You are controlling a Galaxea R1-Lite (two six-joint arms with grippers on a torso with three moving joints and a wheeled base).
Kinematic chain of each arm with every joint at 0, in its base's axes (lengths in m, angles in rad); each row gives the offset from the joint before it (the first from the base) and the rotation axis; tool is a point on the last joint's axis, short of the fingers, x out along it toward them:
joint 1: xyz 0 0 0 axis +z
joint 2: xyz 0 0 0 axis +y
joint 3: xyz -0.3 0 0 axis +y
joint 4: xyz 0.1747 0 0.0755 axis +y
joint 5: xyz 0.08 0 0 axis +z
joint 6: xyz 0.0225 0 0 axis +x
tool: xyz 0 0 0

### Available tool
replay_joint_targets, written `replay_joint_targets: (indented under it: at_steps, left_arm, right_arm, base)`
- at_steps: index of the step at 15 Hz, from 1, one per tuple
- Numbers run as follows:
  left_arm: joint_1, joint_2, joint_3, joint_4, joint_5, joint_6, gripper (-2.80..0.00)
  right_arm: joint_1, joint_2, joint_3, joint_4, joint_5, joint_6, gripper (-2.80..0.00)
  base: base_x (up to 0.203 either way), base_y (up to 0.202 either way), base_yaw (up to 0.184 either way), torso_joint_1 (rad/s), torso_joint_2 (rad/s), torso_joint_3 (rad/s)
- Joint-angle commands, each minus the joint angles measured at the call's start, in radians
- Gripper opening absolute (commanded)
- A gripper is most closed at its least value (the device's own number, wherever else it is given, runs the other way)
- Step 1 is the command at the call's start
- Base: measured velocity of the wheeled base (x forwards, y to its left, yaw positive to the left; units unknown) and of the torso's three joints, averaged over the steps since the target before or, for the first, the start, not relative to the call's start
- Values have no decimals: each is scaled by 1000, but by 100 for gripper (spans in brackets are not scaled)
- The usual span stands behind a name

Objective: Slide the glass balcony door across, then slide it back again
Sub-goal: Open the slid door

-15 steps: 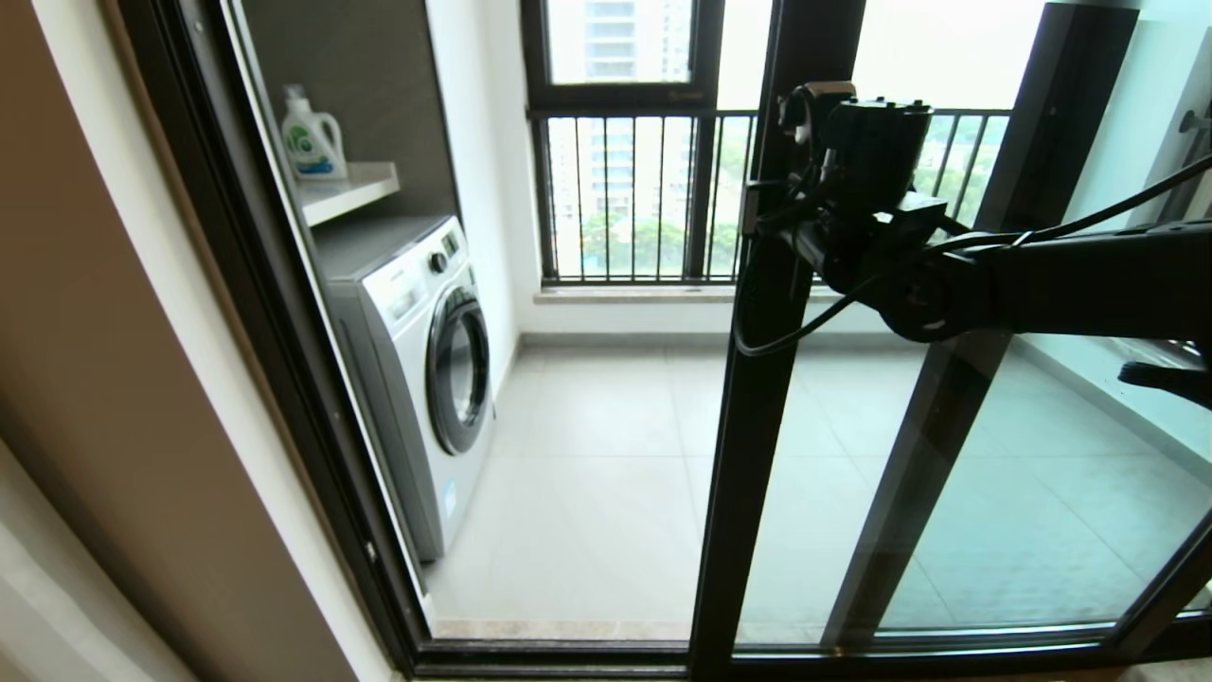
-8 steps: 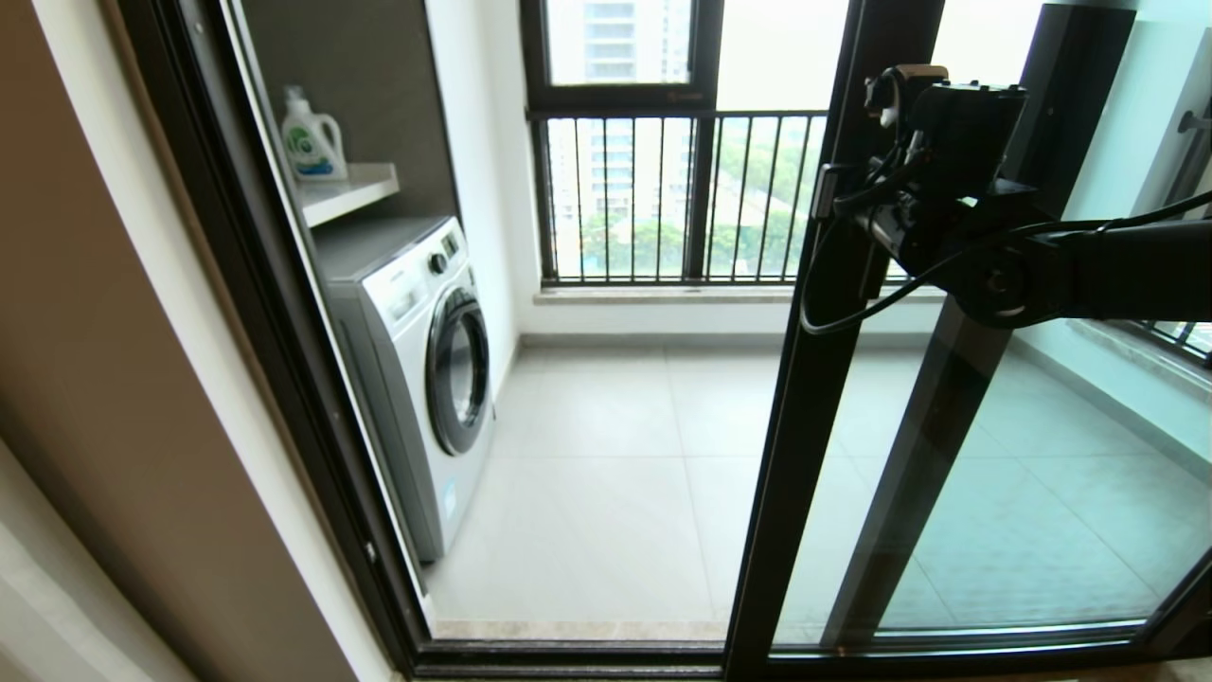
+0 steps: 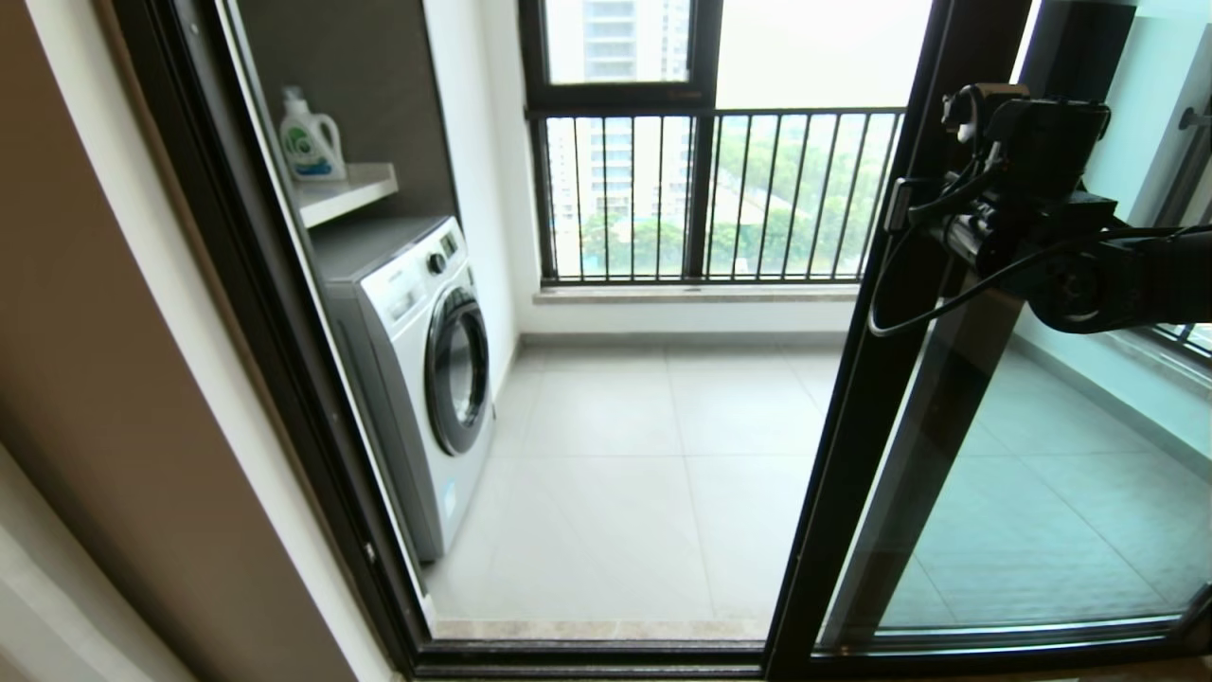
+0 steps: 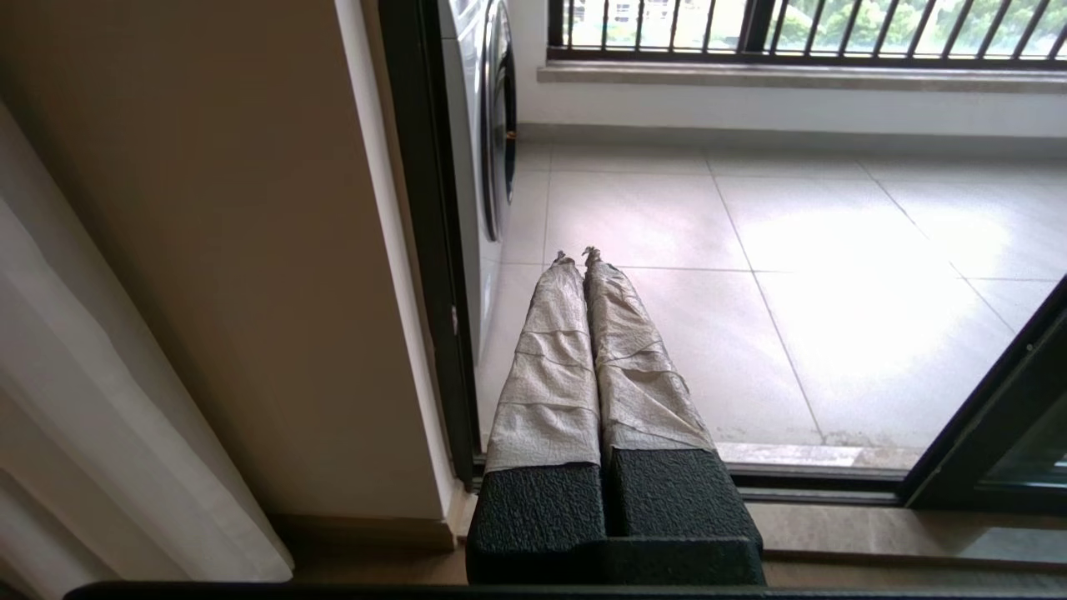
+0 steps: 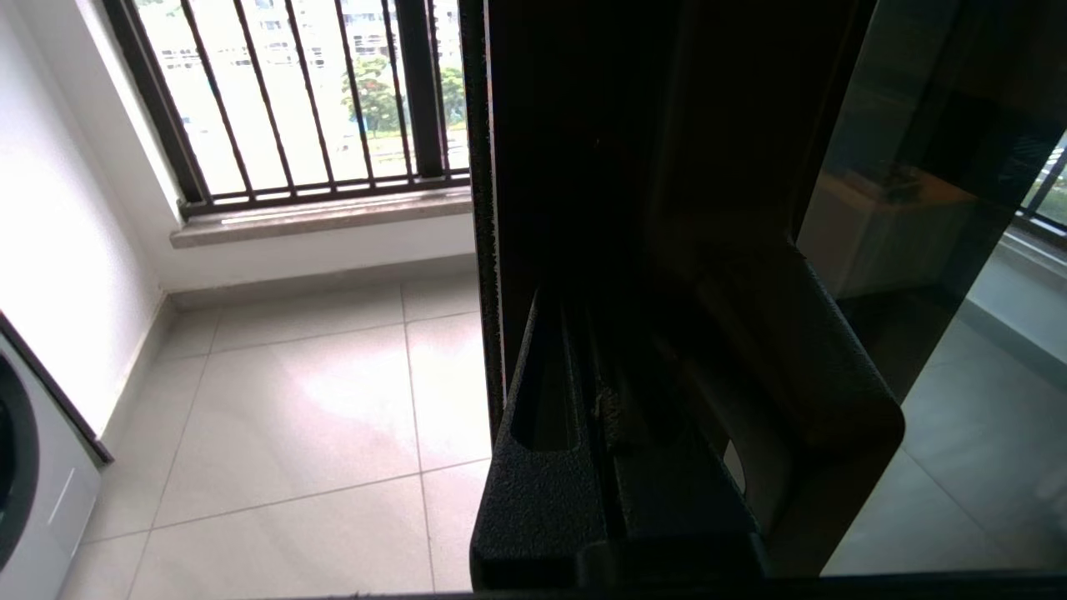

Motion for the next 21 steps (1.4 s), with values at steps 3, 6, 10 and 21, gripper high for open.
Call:
replay_joint_targets:
  at_steps: [3,6,10,21]
  left_arm:
    - [1,2,0,-1,0,-1,-280]
    - [0,2,0,-1,-1,-1,-280]
    - [1,2,0,-1,0,-1,-280]
    - [1,2,0,-1,0,-1,-280]
  right_arm:
    - [-71,-28,22,-4,20,-1,-280]
    - [-112,-31,23,-9,42,-1,-280]
    - [-178,-31,25,-17,80,-1,-280]
    - [-307,-40,46,-18,145,3,-280]
  base:
    - [0,0,0,0,0,0]
    - [0,0,0,0,0,0]
    - [0,0,0,0,0,0]
    - [0,0,0,0,0,0]
